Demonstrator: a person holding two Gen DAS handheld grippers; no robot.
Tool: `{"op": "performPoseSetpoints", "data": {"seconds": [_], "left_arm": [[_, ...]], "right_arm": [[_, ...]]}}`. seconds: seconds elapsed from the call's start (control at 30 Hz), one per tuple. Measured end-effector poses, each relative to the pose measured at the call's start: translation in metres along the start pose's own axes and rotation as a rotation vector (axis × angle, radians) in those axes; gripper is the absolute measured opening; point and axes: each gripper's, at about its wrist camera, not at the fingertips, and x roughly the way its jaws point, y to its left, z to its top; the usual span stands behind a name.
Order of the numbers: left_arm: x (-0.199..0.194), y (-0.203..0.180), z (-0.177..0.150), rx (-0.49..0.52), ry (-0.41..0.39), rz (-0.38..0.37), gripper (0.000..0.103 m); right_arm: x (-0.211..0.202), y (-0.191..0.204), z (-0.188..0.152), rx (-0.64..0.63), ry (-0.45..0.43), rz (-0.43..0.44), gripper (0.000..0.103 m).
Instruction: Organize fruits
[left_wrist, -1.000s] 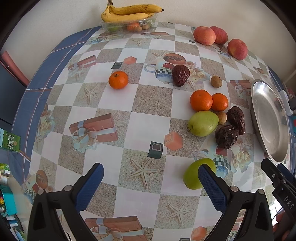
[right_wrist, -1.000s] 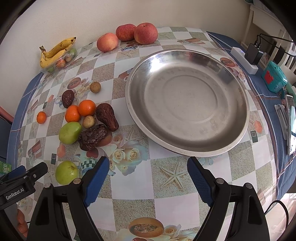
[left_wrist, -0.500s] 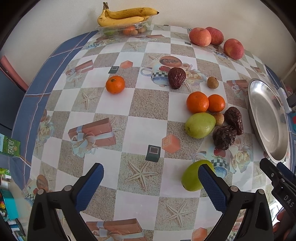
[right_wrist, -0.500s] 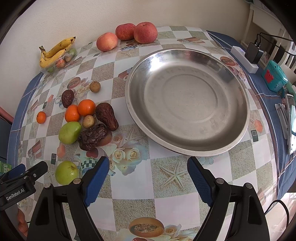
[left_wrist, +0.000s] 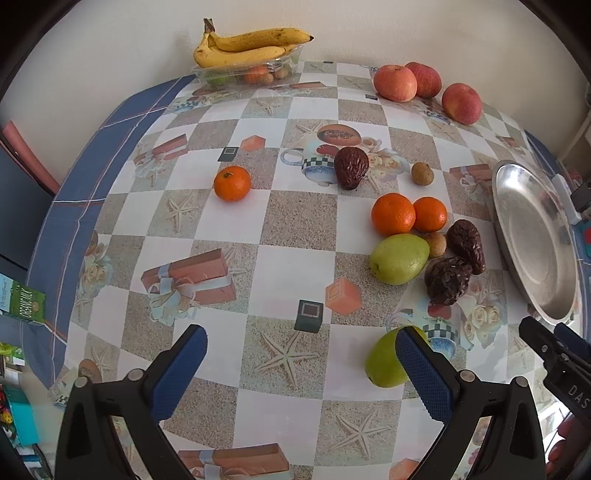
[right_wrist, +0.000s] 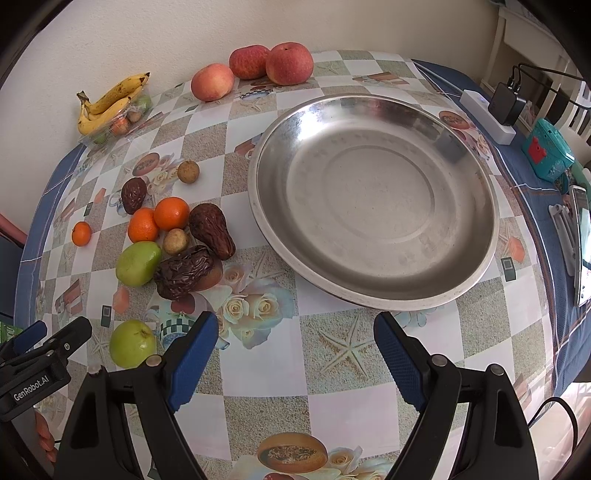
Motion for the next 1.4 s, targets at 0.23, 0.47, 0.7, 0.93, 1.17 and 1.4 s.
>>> {"op": "performPoseSetpoints", "data": {"seconds": [0.23, 0.47, 0.7, 0.93, 1.17, 1.4], "left_arm": [[-0.002, -0.003, 0.000, -0.006, 0.008, -0.067, 0.103], [0.007, -0.006, -0.004, -0.033, 0.089, -0.125, 0.101], [0.024, -0.023, -0.010, -0.002, 0.191, -0.197, 0.089], [0.031, -0.048, -0.007, 0.090, 0.171, -0.125, 0.089], [0.042, -0.070, -0.008, 0.174, 0.171, -0.071, 0.081], [0.047, -0.076, -0.010, 0.158, 0.188, -0.105, 0.070]], "right_arm": [[0.000, 0.000, -0.001, 0.001, -0.001, -0.001, 0.087], [-0.003, -0.001, 0.001, 0.012, -0.007, 0.008, 0.087], [-0.015, -0.009, 0.007, 0.075, -0.060, 0.034, 0.087], [-0.019, 0.003, 0.015, 0.042, -0.103, 0.097, 0.087], [-0.009, 0.029, 0.026, -0.020, -0.088, 0.162, 0.086], [0.014, 0.055, 0.029, -0.083, -0.014, 0.206, 0.074]]}}
